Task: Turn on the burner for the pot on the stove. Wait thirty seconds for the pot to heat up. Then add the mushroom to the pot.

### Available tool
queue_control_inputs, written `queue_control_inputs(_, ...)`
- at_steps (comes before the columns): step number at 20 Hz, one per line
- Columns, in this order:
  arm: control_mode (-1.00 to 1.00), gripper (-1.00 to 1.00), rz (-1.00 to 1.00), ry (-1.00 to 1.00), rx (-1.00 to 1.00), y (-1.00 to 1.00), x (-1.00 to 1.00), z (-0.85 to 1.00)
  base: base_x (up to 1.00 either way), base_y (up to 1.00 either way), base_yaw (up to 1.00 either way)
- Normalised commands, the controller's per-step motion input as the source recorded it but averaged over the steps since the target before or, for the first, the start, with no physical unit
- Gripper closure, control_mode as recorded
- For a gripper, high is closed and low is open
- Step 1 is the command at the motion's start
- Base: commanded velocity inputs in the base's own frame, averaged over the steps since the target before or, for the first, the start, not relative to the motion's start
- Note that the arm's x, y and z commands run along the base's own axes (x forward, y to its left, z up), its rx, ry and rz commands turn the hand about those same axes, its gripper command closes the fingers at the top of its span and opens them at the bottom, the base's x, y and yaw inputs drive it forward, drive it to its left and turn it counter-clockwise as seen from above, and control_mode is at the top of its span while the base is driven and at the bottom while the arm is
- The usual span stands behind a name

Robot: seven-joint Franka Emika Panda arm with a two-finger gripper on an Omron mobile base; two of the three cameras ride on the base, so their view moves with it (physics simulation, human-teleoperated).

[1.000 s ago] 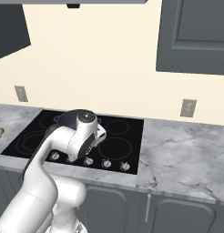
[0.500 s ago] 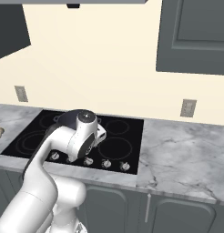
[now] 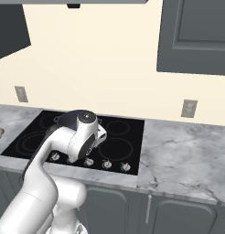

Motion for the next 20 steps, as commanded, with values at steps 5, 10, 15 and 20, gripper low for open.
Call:
queue_control_inputs(5,-1.00,-1.00,0.00,0.00,0.00,0.00,0.00,0.00,0.00,0.00,0.00)
queue_control_inputs(10,-1.00,-1.00,0.00,0.00,0.00,0.00,0.00,0.00,0.00,0.00,0.00)
queue_control_inputs(15,-1.00,-1.00,0.00,0.00,0.00,0.00,0.00,0.00,0.00,0.00,0.00)
queue_control_inputs(20,-1.00,-1.00,0.00,0.00,0.00,0.00,0.00,0.00,0.00,0.00,0.00)
